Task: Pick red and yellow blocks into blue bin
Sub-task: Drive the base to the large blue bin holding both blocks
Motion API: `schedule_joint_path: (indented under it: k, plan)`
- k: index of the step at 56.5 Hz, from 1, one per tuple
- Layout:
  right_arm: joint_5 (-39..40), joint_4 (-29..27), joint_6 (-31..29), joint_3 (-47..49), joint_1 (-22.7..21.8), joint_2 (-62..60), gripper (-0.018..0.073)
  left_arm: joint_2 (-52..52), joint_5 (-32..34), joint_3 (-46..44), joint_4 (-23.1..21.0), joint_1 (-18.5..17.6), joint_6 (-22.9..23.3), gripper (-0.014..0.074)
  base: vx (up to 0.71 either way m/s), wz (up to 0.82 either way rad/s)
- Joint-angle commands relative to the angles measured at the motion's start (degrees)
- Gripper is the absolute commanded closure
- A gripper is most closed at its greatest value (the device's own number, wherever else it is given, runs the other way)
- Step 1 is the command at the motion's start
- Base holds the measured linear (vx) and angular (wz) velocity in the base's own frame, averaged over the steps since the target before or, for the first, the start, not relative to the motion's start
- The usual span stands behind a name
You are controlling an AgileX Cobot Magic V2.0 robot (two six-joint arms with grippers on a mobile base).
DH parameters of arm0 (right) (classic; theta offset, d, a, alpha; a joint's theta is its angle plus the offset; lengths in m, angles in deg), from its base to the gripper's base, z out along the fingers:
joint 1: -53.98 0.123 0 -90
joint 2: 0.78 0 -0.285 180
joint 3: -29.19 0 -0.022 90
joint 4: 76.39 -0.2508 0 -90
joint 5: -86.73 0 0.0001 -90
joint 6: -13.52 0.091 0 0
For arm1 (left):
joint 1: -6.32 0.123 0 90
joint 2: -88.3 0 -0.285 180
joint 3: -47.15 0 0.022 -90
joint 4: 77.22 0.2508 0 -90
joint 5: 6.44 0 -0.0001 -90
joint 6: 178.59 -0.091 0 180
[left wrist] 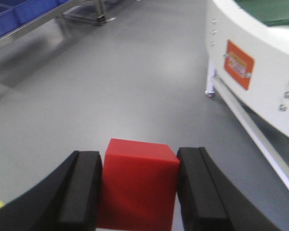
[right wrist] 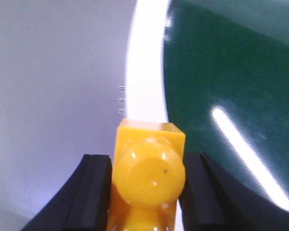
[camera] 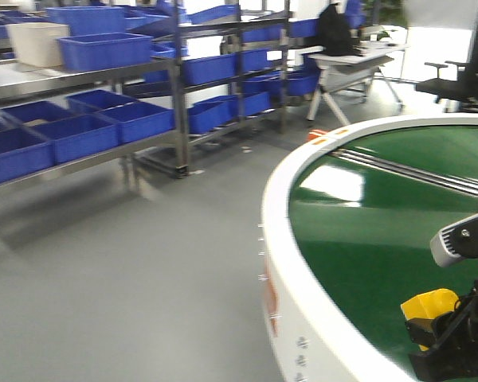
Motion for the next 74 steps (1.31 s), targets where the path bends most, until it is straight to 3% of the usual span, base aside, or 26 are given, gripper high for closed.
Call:
schedule_joint_path:
  k: [1,39,74]
  plan:
    - [3.71,0.34,-0.39,1.72,0.10,-1.13,0.0333,-0.87,4.88,-1.33,-0.34,-0.29,0.49,0.0325,-0.15,0.56]
    - [3.71,0.34,-0.39,1.72,0.10,-1.13,0.0333,-0.87,4.88,-1.33,-0.34,-0.29,0.49,0.0325,-0.12,0.48]
    - [3.71,0.34,-0.39,1.72,0.10,-1.13,0.0333,-0.87,4.92,-1.33,-0.34,-0.29,0.49,0.0325,0.03,0.17]
